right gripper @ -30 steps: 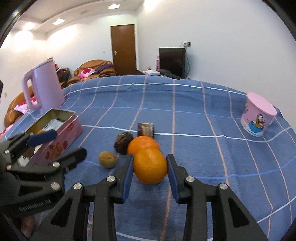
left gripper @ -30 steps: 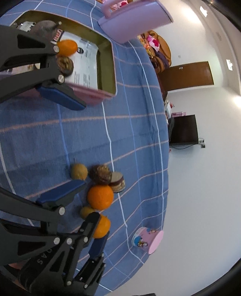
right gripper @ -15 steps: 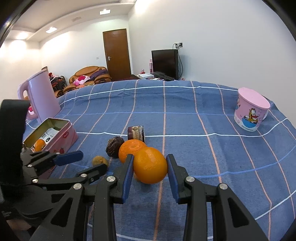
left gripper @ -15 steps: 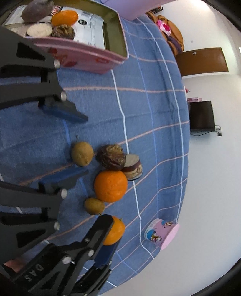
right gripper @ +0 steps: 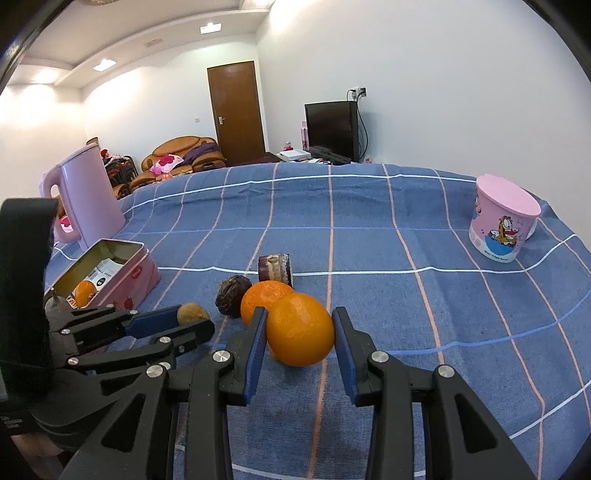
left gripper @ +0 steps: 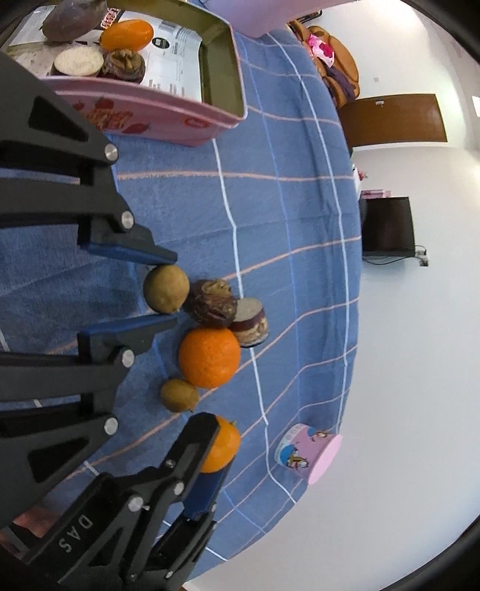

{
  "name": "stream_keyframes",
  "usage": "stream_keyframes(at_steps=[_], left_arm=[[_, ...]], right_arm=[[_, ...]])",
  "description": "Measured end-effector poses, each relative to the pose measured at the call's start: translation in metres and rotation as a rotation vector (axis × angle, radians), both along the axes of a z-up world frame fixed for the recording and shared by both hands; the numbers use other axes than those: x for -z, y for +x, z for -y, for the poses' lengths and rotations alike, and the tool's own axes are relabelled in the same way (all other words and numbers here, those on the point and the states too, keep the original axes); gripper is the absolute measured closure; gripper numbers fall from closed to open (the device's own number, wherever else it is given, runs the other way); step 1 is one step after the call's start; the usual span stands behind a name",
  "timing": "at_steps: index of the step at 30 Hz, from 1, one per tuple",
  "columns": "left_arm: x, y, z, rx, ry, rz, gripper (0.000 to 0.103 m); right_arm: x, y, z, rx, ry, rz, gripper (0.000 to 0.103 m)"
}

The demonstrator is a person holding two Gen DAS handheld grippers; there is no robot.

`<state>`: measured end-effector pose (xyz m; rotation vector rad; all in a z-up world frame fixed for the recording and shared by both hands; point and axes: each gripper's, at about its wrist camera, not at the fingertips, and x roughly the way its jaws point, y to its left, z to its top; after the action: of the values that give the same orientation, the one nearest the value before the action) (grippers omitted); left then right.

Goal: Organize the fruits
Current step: 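Lift the orange with the right tool while the left tool lifts the olive-brown fruit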

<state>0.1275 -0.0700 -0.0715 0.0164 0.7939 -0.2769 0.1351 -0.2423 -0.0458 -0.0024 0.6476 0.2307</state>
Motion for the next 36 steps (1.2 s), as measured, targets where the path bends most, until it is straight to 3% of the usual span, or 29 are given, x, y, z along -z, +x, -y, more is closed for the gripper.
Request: stream_keyframes(at_steps=[17, 36], left_arm=[[-0.012, -0.016, 0.001, -0.053, 0.054, 0.131, 0.074], [-0.020, -0.028, -0.001, -0.086, 0.061, 0.211, 0.074]], right_arm=[[-0.005, -0.010, -0.003, -0.035, -0.002, 0.056, 0.065], [-0.011, -0.019, -0.002, -0.048, 0.020, 0.117, 0.065]])
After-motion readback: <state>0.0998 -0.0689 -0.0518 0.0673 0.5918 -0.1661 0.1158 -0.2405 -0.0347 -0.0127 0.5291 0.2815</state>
